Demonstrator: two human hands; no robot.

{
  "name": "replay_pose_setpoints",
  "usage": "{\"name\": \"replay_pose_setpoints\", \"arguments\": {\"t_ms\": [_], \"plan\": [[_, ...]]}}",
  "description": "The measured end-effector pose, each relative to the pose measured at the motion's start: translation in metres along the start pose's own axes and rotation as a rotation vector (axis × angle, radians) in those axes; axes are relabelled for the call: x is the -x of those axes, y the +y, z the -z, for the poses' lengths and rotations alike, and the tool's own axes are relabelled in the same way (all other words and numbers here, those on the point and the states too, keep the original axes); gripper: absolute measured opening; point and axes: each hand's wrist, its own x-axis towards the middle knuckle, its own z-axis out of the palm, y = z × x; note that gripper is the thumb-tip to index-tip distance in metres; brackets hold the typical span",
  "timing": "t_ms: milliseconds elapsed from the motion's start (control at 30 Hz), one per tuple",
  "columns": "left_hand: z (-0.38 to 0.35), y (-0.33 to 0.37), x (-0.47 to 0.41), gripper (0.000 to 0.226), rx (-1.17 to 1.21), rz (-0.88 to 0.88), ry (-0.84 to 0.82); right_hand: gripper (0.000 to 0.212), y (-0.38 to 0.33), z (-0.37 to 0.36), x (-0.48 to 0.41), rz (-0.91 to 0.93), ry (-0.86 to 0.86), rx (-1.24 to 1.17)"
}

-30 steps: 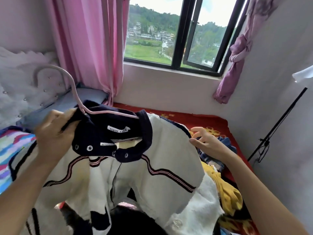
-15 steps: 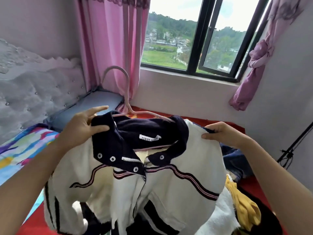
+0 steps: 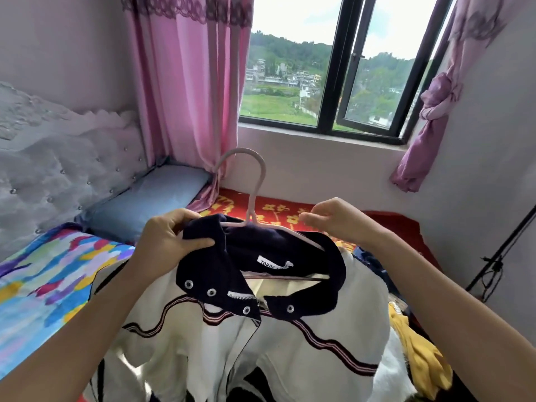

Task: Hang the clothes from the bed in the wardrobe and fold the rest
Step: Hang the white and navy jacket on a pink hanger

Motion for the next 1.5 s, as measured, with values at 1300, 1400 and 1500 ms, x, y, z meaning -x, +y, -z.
{"name": "replay_pose_setpoints", "arguments": {"t_ms": [1300, 1400, 1500], "plan": [[-0.007, -0.033, 0.029, 0.045, -0.088, -0.017, 0.121, 0.021, 0.012, 0.015, 0.026, -0.388, -0.249, -0.401], [-0.012, -0.035, 0.028, 0.040, -0.094, -0.023, 0.109, 0.020, 0.023, 0.012, 0.027, -0.542, -0.115, -0.785], [-0.013, -0.036, 0.023, 0.039, -0.089, -0.010, 0.101, 0.024, 0.030, 0.000, 0.029, -0.660, -0.086, -0.988]]}}
